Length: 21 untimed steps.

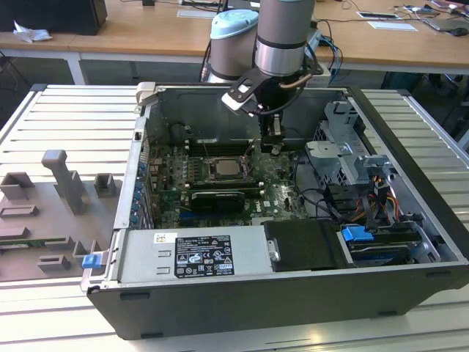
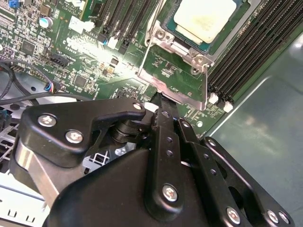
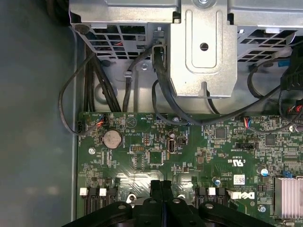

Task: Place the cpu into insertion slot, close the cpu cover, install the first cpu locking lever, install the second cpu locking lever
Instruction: 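Close the cpu cover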

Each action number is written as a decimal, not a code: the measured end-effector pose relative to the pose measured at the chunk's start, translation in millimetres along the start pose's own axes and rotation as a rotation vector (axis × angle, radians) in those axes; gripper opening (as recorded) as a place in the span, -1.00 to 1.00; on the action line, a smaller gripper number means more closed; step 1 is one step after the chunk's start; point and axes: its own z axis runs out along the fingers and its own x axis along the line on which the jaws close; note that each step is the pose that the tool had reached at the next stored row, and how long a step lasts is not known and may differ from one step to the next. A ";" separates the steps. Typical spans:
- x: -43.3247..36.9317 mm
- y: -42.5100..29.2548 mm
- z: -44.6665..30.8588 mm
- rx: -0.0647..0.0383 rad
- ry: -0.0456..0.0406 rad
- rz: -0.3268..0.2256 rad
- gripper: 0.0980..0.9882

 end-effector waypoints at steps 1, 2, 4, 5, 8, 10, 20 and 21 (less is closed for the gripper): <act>0.0 -0.2 0.0 0.000 0.0001 0.000 -0.98; 0.0 -0.4 0.0 0.000 0.0001 0.000 -0.98; 0.0 -0.8 0.0 0.000 0.0001 0.000 -0.98; 0.0 -1.1 0.0 0.000 0.0000 0.000 -0.98; 0.0 -2.2 -0.1 0.000 0.0001 0.000 -0.98; 0.0 -3.5 -0.1 0.000 0.0001 0.000 -0.98; 0.1 -8.9 -0.3 0.000 0.0001 0.000 -0.98; 0.1 -9.5 -0.3 0.000 0.0001 0.000 -0.98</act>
